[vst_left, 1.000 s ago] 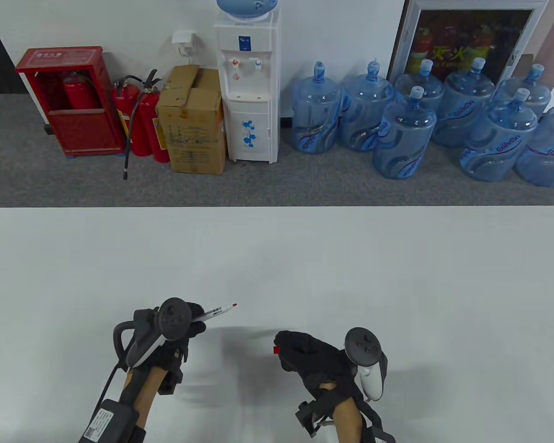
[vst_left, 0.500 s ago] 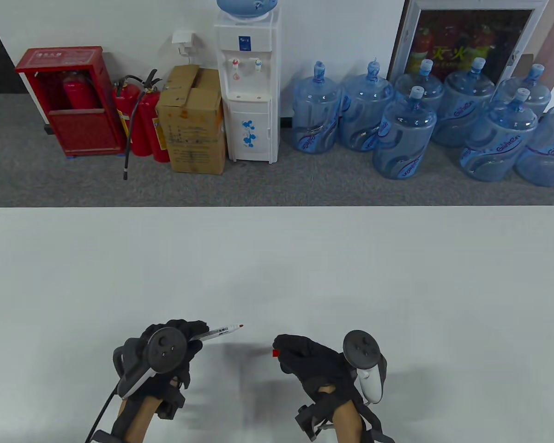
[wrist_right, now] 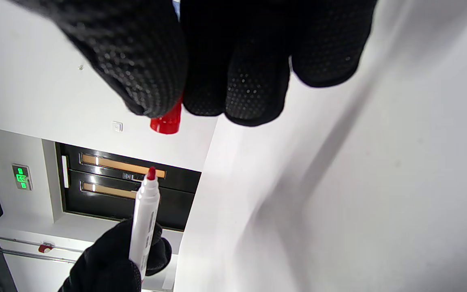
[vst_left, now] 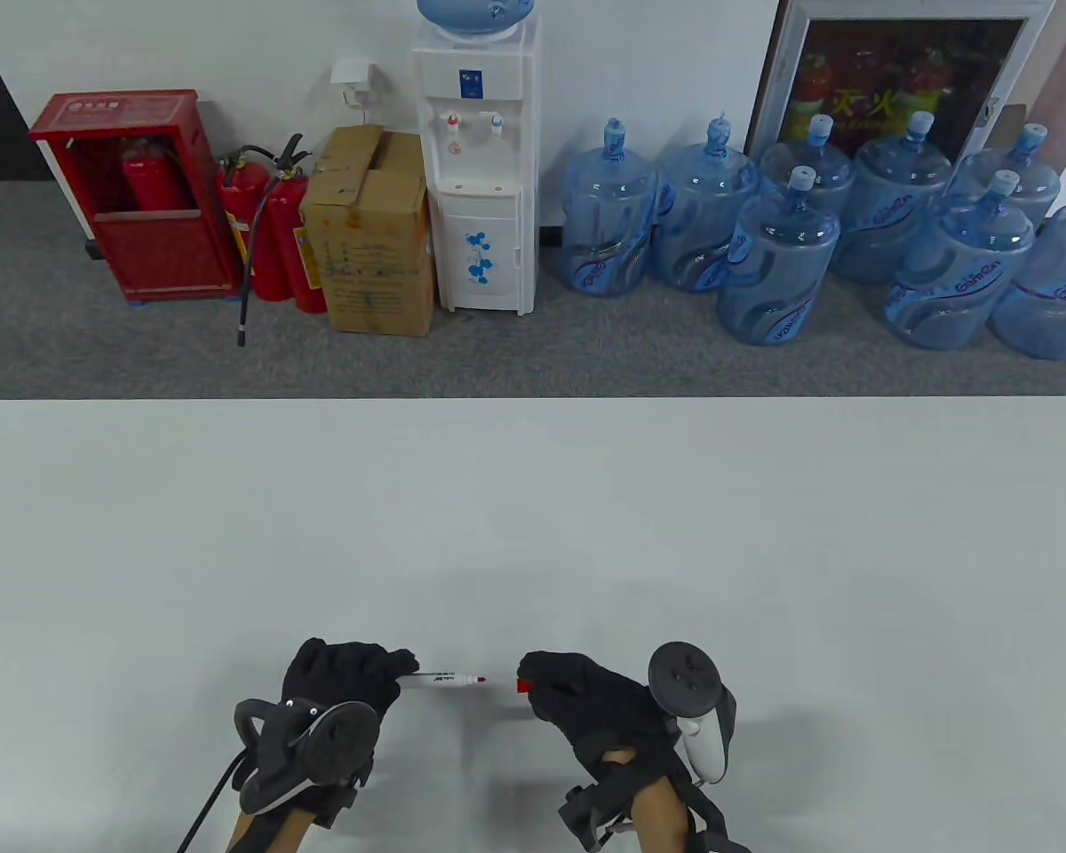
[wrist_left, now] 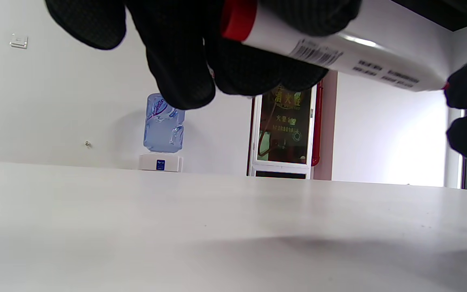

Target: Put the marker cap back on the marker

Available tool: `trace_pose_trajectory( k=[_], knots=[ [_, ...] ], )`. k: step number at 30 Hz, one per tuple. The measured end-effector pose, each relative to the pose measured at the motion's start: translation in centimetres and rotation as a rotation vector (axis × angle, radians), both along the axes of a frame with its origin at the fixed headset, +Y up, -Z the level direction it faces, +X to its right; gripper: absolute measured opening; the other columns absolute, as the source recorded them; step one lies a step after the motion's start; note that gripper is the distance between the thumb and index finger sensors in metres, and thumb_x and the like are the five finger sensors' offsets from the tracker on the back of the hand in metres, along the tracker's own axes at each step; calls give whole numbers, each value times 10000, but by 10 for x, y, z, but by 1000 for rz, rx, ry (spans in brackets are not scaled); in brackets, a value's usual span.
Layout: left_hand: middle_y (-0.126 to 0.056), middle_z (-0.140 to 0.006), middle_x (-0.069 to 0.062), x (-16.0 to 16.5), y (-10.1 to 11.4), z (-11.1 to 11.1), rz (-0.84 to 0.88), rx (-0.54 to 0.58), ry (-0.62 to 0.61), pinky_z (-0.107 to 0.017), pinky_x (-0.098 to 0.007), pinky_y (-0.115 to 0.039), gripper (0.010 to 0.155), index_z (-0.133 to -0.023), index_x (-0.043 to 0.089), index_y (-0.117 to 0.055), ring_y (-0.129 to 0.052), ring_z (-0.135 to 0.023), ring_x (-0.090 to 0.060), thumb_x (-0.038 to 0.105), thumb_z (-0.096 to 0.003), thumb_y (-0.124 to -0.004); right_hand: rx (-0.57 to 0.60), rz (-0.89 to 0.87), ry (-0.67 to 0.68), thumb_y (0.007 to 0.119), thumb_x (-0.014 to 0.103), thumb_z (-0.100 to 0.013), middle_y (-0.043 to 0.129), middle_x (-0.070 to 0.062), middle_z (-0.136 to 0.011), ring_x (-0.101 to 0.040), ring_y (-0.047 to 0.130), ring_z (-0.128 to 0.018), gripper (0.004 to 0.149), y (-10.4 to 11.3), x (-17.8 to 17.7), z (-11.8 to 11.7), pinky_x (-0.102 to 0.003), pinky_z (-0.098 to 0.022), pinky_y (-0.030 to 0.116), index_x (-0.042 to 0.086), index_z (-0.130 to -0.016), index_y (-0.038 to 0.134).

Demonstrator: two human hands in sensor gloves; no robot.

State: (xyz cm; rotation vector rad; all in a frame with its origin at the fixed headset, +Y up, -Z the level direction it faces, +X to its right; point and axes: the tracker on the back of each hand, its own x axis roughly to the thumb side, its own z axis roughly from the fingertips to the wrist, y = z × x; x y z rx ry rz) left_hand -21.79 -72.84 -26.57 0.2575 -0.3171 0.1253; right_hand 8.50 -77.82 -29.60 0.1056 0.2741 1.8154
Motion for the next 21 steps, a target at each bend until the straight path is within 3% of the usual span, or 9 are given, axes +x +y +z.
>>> trace_pose_trajectory(
  k=[21],
  knots=[
    [-867, -929, 0, 7, -3, 3, 58, -24, -33, -709, -655, -593, 495, -917, 358, -748, -941, -842, -301, 352, -422, -719, 30, 27, -17, 881, 343, -412, 891, 38, -899, -187, 974, -674, 403, 0, -14, 5, -471, -587, 797, 382, -812, 862]
  ],
)
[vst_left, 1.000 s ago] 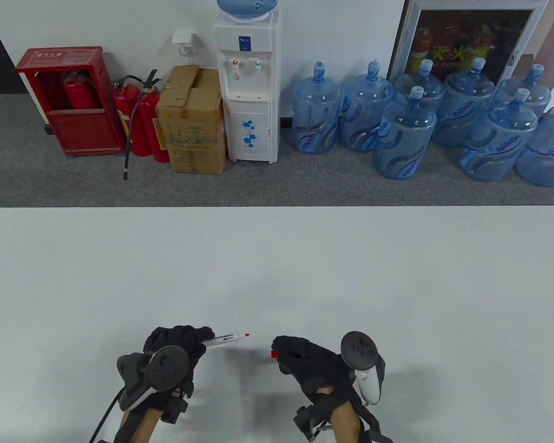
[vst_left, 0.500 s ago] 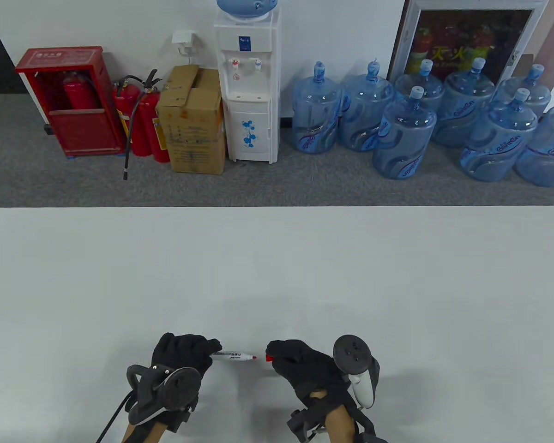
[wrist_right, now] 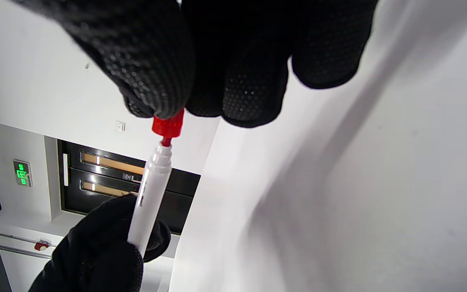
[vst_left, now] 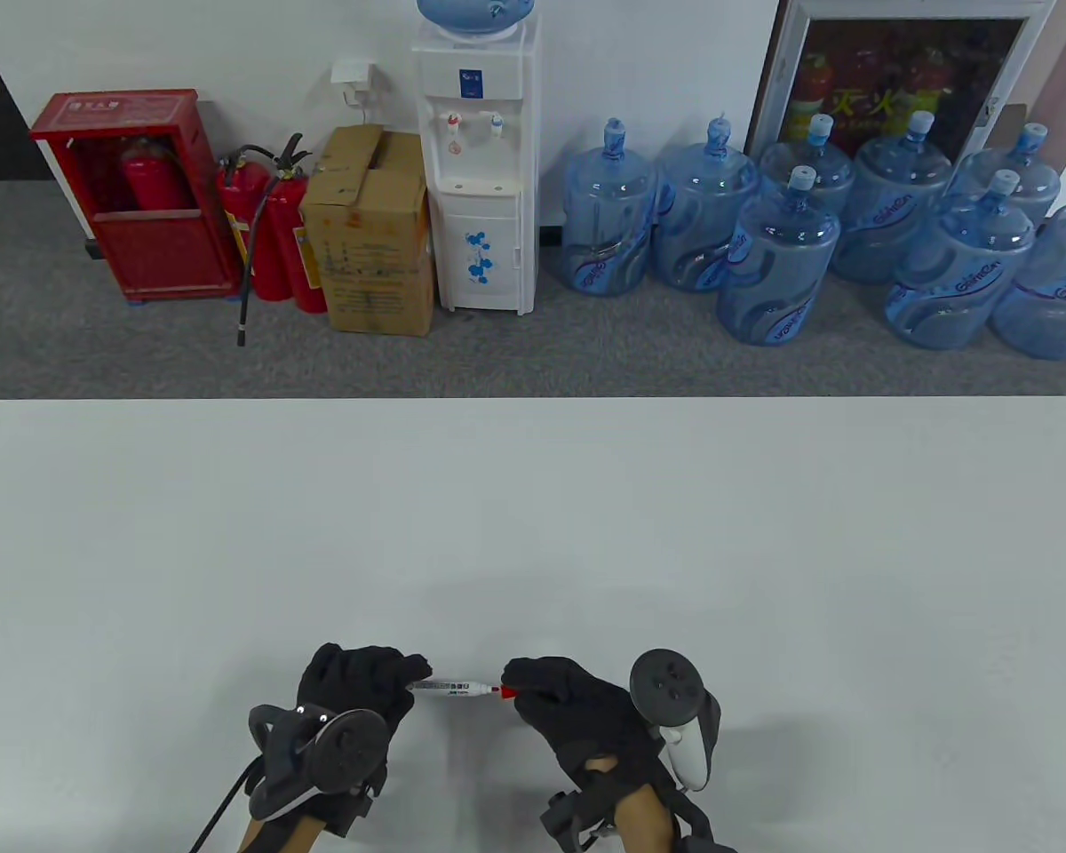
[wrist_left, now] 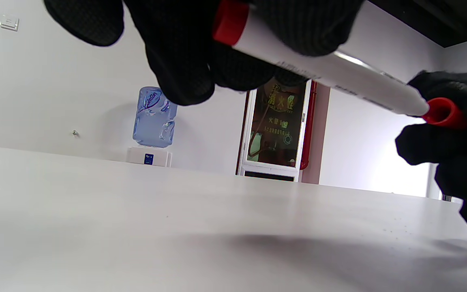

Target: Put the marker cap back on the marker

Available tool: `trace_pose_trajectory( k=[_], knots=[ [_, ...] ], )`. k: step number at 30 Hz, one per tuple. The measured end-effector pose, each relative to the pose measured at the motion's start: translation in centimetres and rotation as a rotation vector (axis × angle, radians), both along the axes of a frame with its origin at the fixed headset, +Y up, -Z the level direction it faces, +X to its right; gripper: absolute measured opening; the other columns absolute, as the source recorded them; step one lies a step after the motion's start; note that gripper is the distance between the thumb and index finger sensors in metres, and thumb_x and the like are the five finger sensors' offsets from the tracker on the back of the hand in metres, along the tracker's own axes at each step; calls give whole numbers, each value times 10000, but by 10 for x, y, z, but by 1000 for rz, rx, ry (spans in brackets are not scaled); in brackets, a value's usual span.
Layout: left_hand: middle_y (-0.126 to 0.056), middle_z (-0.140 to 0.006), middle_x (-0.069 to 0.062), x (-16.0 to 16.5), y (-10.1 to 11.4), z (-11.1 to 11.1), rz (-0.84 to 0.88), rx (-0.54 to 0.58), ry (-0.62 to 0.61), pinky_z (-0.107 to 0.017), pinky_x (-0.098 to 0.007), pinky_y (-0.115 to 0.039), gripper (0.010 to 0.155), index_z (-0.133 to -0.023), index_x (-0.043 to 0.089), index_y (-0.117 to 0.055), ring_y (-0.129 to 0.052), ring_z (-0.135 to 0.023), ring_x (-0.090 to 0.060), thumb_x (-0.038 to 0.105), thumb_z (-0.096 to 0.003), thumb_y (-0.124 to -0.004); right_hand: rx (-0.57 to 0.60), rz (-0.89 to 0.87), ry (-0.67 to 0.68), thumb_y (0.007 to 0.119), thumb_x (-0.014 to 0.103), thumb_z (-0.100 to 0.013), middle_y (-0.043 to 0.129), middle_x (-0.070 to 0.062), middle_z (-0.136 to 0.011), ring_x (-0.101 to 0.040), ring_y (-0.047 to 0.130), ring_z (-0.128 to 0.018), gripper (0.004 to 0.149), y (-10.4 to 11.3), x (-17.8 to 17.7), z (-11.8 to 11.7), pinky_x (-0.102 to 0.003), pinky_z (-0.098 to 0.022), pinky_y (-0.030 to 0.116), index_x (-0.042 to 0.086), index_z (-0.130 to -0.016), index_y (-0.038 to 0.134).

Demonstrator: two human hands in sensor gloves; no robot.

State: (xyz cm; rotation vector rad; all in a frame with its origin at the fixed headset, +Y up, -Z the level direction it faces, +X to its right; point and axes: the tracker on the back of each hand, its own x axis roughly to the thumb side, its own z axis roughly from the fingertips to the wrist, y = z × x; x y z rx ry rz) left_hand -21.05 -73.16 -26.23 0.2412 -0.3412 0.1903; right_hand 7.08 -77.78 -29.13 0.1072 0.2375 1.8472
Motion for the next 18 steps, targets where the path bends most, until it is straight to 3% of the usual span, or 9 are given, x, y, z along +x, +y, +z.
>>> trace_pose_trajectory(
  k=[18],
  knots=[
    [-861, -936, 5, 5, -1, 2, 29, -5, -26, -711, -653, -594, 495, -923, 361, -741, -945, -837, -293, 357, -429, -715, 12, 2, 7, 882, 347, -412, 901, 53, -899, -179, 981, -668, 407, 0, -8, 3, -468, -582, 804, 385, -817, 858]
  ],
)
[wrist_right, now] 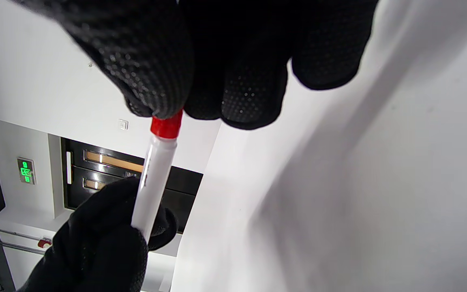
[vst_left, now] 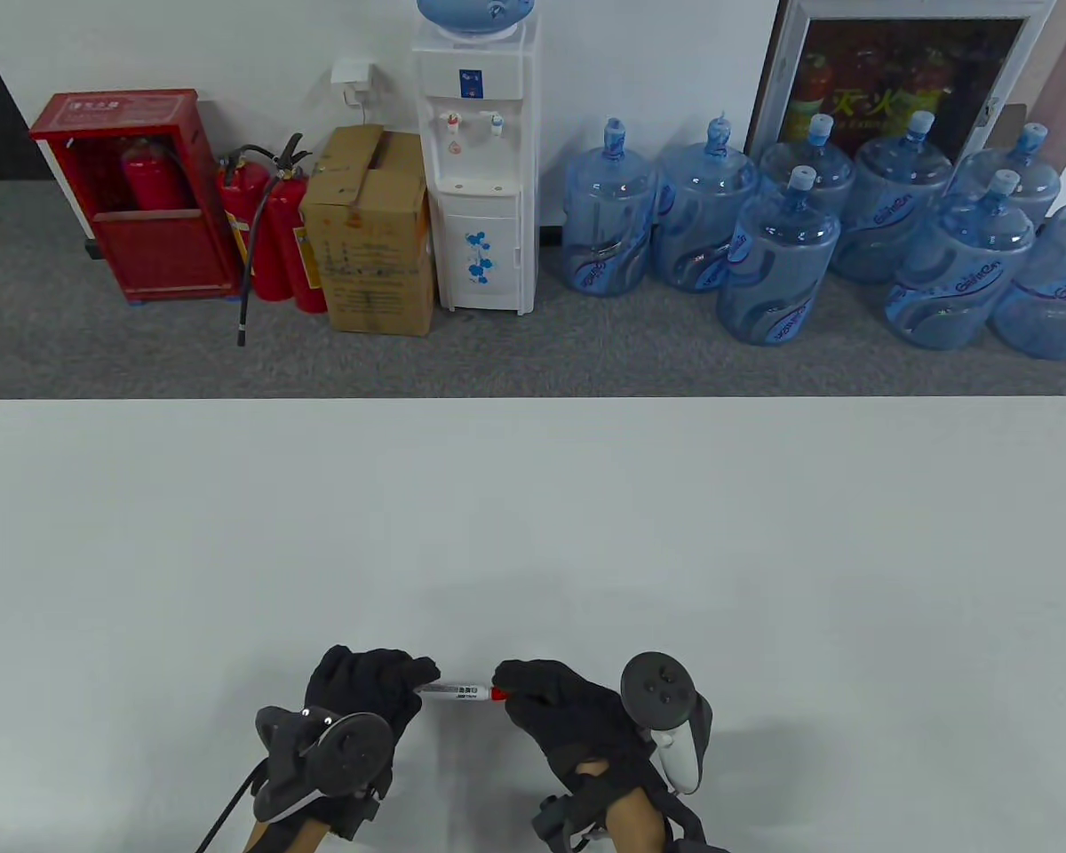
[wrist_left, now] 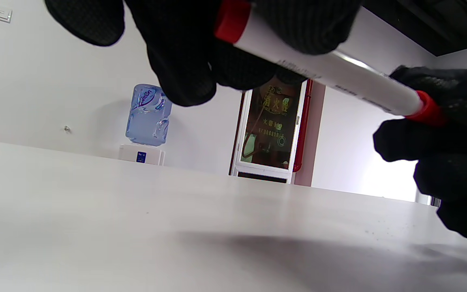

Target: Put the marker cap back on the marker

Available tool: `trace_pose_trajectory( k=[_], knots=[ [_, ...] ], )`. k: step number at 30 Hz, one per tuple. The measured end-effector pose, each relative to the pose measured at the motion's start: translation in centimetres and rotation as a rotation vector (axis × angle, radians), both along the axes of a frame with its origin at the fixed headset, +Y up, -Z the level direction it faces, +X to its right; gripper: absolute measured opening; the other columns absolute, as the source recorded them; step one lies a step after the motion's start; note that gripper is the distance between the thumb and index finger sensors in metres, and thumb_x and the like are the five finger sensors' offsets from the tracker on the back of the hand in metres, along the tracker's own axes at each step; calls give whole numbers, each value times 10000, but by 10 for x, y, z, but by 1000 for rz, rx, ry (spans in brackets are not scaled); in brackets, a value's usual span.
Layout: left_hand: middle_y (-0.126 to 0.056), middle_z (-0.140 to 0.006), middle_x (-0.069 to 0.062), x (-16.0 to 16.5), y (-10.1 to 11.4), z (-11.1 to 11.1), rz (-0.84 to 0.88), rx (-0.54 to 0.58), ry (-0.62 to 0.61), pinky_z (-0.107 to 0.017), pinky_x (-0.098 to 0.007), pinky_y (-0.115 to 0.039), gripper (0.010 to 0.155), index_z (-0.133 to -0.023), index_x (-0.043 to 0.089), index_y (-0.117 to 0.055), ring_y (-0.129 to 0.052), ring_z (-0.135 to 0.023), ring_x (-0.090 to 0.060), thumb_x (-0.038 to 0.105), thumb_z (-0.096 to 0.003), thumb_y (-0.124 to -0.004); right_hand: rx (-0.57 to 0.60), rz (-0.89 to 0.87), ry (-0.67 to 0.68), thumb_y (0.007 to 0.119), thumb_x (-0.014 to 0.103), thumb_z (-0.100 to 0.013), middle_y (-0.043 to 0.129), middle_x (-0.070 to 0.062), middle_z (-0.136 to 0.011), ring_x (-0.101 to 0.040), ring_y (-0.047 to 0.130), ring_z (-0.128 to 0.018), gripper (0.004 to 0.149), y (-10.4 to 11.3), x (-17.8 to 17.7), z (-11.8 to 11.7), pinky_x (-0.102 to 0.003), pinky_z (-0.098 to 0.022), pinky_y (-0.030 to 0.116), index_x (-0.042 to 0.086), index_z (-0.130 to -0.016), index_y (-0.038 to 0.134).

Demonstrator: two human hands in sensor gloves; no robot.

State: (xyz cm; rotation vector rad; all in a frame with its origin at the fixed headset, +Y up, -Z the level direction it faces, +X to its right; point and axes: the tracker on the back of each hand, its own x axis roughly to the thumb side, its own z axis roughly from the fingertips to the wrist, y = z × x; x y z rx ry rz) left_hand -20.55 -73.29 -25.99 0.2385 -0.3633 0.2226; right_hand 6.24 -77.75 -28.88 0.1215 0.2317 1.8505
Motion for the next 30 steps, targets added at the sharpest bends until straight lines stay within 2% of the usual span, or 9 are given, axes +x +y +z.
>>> trace_pose_trajectory(
  k=[8, 11, 16, 18, 23, 24, 26, 28, 30],
  knots=[
    [-879, -916, 11, 1, 0, 0, 22, 7, 2, -706, -642, -608, 499, -934, 349, -729, -967, -810, -281, 395, -438, -713, 3, -1, -7, 889, 332, -405, 903, 99, -904, -171, 984, -668, 415, 0, 0, 0, -467, -584, 804, 388, -815, 859],
    [-934, -839, 25, -1, 0, -1, 75, -28, 9, -694, -627, -637, 508, -930, 340, -741, -1015, -733, -259, 438, -437, -669, 9, -22, -20, 892, 334, -401, 912, 119, -895, -166, 988, -664, 417, 1, 3, 1, -464, -585, 806, 395, -812, 862],
    [-995, -689, 46, -9, -2, -5, 271, -126, 30, -658, -599, -691, 522, -916, 328, -771, -1060, -614, -237, 486, -442, -621, 5, -43, -4, 888, 354, -402, 939, 92, -866, -166, 995, -659, 430, 2, 4, 1, -470, -585, 805, 370, -830, 851],
    [-989, -711, 34, -11, -2, -5, 318, -123, 47, -661, -605, -681, 513, -916, 330, -771, -1044, -652, -259, 484, -441, -654, 4, -48, 5, 890, 351, -401, 940, 81, -865, -167, 998, -656, 438, 2, 3, 1, -472, -585, 806, 361, -837, 845],
    [-965, -780, 22, -9, -3, -4, 306, -121, -18, -677, -616, -663, 536, -909, 347, -781, -1022, -715, -275, 493, -395, -746, 1, -40, 21, 883, 324, -409, 893, 11, -865, -177, 975, -631, 473, 3, -2, 1, -486, -590, 792, 306, -876, 806],
    [-951, -777, 50, -4, -5, -2, 291, -111, -49, -677, -617, -663, 587, -908, 361, -783, -1019, -711, -264, 529, -346, -784, 10, -45, 53, 884, 333, -404, 915, 10, -843, -170, 989, -607, 476, 4, -6, 1, -485, -584, 801, 297, -873, 815],
    [-991, -706, 50, 2, -4, 0, 299, -62, -57, -649, -605, -711, 514, -844, 373, -841, -1061, -646, -239, 484, -342, -824, -5, -38, 44, 861, 314, -419, 893, -26, -847, -188, 973, -604, 479, 5, -8, 3, -500, -589, 787, 264, -891, 794],
    [-1008, -683, 70, 2, -3, 0, 279, -25, -62, -640, -580, -737, 501, -835, 391, -852, -1079, -617, -212, 517, -356, -779, 16, -28, 31, 862, 324, -408, 907, -17, -834, -175, 984, -586, 477, 5, -7, 2, -491, -579, 801, 272, -879, 807],
    [-986, -702, 61, 1, -5, -1, 328, -90, -73, -651, -586, -715, 504, -857, 374, -829, -1057, -637, -225, 535, -403, -681, 4, -58, 51, 861, 318, -417, 894, -20, -843, -184, 972, -601, 477, 6, -6, 2, -498, -590, 787, 269, -887, 798]
  ],
)
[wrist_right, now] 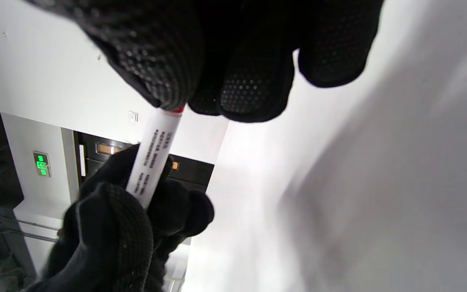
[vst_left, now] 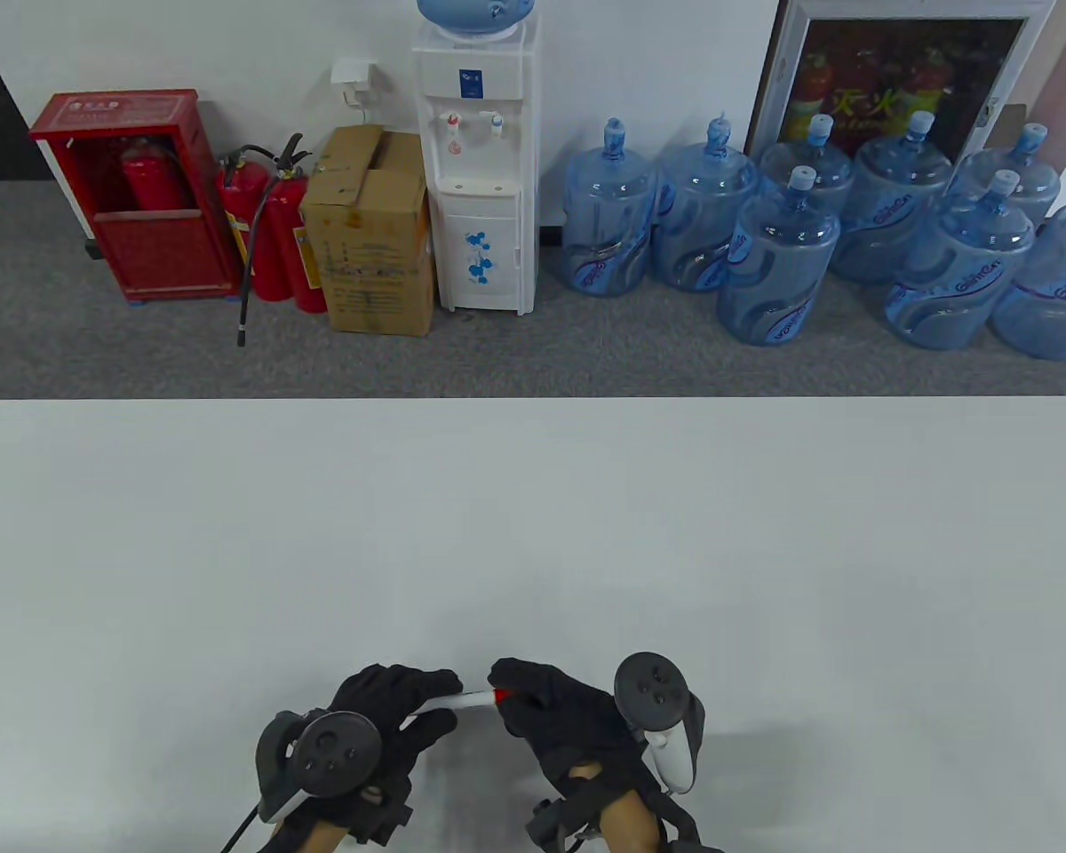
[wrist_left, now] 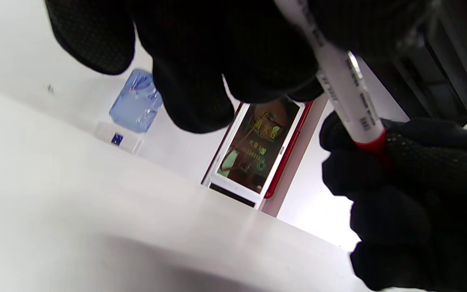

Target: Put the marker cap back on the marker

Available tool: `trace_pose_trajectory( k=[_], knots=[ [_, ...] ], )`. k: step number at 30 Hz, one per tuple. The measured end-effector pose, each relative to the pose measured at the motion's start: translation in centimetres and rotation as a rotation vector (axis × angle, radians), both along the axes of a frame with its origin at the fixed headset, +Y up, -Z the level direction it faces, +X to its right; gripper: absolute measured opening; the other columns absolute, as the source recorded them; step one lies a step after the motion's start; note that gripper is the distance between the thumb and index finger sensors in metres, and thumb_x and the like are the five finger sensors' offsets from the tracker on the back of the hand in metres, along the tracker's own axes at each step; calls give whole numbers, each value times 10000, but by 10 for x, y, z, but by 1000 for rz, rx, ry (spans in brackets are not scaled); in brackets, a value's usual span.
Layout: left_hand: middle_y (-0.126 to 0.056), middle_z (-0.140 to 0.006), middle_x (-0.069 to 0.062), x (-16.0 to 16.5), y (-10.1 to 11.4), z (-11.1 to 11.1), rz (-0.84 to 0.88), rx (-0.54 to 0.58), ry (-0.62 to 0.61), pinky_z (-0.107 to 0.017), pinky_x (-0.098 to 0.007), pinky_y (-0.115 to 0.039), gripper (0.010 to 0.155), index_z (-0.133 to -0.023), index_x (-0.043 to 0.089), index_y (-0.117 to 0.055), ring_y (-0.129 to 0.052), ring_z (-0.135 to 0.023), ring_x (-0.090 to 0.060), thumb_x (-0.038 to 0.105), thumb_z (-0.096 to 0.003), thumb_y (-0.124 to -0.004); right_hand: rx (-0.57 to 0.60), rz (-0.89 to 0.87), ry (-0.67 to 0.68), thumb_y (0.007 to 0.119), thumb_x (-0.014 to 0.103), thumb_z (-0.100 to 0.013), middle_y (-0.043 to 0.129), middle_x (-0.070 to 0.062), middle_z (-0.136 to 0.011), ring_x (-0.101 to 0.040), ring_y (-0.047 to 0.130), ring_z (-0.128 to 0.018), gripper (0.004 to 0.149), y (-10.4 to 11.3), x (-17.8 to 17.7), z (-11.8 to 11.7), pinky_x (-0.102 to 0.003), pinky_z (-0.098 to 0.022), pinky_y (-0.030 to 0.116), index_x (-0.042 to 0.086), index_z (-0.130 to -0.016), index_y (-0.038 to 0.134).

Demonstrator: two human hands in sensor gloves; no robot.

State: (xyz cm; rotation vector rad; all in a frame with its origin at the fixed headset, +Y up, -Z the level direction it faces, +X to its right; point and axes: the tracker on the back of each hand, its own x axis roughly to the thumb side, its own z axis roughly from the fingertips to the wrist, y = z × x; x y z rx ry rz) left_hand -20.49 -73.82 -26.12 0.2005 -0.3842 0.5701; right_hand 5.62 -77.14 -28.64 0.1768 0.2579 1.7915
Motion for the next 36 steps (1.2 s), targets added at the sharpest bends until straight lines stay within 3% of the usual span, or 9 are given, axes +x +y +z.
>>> trace_pose_trajectory(
  k=[2, 6, 12, 28, 36],
  knots=[
    [-957, -712, 25, -1, -3, -2, 73, -99, -20, -661, -609, -676, 523, -889, 332, -796, -1020, -649, -265, 517, -424, -642, 2, 0, -12, 859, 317, -415, 895, -15, -846, -187, 974, -607, 477, 0, 0, 0, -498, -591, 788, 270, -886, 800],
    [-949, -653, 51, -3, 0, -4, -8, -71, 21, -643, -598, -704, 516, -869, 337, -788, -1026, -588, -239, 555, -420, -659, -18, -39, 6, 873, 329, -402, 932, -4, -806, -164, 1004, -573, 464, -1, -1, 0, -474, -579, 812, 274, -861, 833],
    [-947, -671, 3, -10, 2, -6, 102, -147, -9, -652, -636, -673, 481, -831, 321, -817, -1009, -610, -293, 498, -392, -731, -51, -49, 51, 866, 375, -396, 997, 23, -707, -116, 1049, -483, 458, -3, -5, -1, -437, -543, 850, 263, -840, 849],
    [-939, -672, 1, -2, 2, -4, 82, -148, -22, -657, -634, -670, 479, -833, 316, -819, -1003, -607, -292, 504, -405, -719, -33, 83, 95, 749, 445, -406, 1017, 59, -466, -41, 1064, -247, 508, 5, -9, -2, -369, -397, 928, 150, -811, 838],
    [-934, -671, 1, 1, 0, -4, 77, -115, -11, -655, -632, -670, 488, -839, 309, -813, -1001, -603, -290, 504, -401, -719, 2, 124, -6, 701, 502, -390, 974, 115, -332, -16, 1018, -131, 520, 5, -14, -1, -344, -327, 940, 156, -747, 857]
  ],
)
